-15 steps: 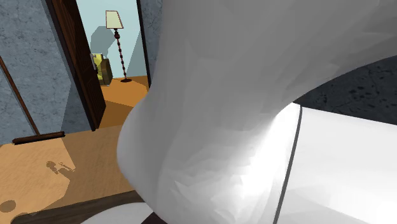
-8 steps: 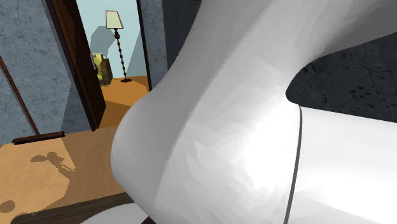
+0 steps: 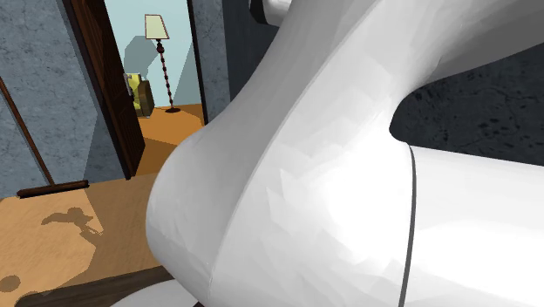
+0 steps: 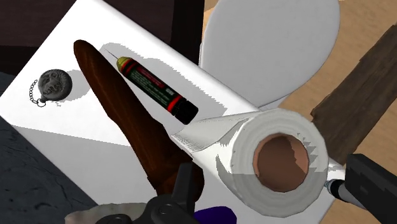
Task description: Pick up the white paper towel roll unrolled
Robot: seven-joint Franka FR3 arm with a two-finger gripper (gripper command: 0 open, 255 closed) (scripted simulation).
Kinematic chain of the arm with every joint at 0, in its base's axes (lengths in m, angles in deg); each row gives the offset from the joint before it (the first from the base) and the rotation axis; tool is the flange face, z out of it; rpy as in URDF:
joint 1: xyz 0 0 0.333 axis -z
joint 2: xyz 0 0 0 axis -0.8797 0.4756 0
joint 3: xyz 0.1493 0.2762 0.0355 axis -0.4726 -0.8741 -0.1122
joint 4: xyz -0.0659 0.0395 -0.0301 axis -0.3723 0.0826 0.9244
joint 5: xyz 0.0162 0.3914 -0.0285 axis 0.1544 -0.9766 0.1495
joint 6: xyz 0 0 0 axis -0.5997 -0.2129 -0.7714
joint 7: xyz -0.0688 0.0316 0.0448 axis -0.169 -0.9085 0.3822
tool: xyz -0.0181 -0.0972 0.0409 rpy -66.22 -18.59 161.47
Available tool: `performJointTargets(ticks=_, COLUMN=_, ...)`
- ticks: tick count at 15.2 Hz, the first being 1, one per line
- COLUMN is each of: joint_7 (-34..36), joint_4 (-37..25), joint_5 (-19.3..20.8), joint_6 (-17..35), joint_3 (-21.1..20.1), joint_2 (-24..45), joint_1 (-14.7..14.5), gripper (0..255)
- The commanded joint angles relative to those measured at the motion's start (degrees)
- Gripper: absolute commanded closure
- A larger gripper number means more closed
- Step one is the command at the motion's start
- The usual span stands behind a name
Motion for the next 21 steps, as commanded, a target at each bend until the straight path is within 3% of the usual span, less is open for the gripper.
performJointTargets(ticks=1, joint_7=0.07, joint_4=0.57, joint_5=0.3, joint_6=1.35, joint_3=0.09, joint_2=0.81, joint_1=-0.19, gripper=0)
performJointTargets(ticks=3, joint_7=0.06, joint_4=0.78, joint_5=0.37, joint_6=1.73, joint_3=0.13, joint_2=1.0, joint_1=-0.22, gripper=0)
performJointTargets(ticks=4, joint_7=0.1, joint_4=0.67, joint_5=0.41, joint_6=1.73, joint_3=0.13, joint_2=1.11, joint_1=-0.26, gripper=255)
performJointTargets(ticks=13, joint_7=0.06, joint_4=0.78, joint_5=0.37, joint_6=1.73, joint_3=0.12, joint_2=1.0, joint_1=-0.22, gripper=255)
performJointTargets(ticks=21, joint_7=0.27, joint_4=-2.48, joint_5=-0.52, joint_6=-3.64, joint_3=-0.26, joint_2=-1.31, joint_1=0.12, gripper=255)
